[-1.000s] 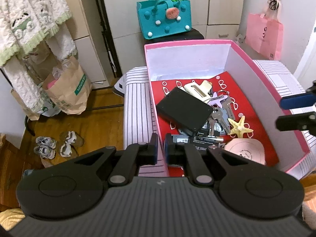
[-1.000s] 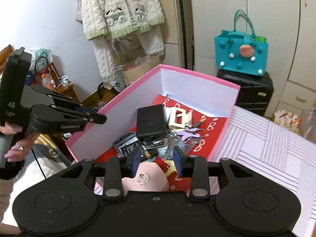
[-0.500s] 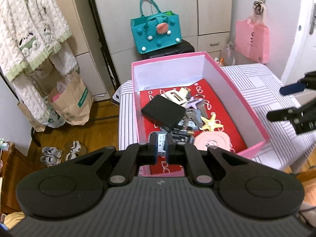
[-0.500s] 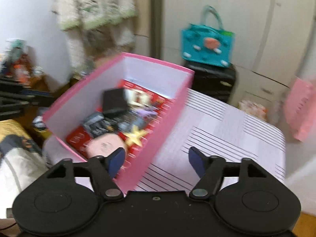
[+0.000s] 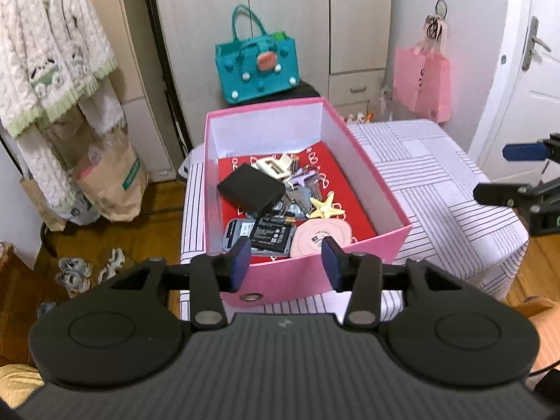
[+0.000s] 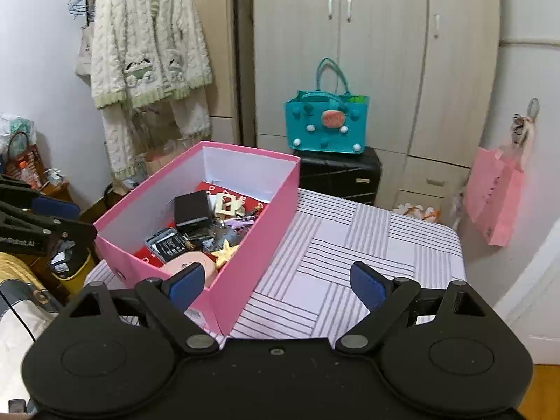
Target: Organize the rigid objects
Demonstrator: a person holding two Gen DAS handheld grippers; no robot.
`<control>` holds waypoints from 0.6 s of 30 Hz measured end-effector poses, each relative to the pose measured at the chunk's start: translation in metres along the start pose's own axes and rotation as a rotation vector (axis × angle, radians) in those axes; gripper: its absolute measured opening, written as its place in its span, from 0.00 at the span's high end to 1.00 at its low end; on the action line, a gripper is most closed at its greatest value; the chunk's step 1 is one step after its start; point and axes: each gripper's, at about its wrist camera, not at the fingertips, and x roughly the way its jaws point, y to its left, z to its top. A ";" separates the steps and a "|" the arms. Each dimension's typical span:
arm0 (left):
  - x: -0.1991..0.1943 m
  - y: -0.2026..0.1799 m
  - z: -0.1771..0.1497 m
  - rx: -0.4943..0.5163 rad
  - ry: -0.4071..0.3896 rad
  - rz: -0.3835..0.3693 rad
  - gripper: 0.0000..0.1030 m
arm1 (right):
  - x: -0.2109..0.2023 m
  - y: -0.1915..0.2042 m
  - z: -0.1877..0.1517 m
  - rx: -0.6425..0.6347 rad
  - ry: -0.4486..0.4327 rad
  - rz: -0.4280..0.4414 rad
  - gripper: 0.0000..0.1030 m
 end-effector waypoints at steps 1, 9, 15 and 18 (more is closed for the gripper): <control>-0.003 -0.003 -0.002 -0.005 -0.011 -0.005 0.48 | -0.002 0.002 -0.002 0.000 -0.001 -0.012 0.10; -0.009 -0.027 -0.020 -0.050 -0.047 -0.029 0.32 | -0.016 0.006 -0.020 0.037 -0.009 -0.045 0.08; -0.010 -0.036 -0.030 -0.090 -0.063 -0.047 0.11 | -0.025 0.005 -0.033 0.051 -0.007 0.002 0.08; -0.012 -0.042 -0.034 -0.098 -0.071 -0.014 0.02 | -0.030 0.003 -0.038 0.063 -0.027 -0.027 0.08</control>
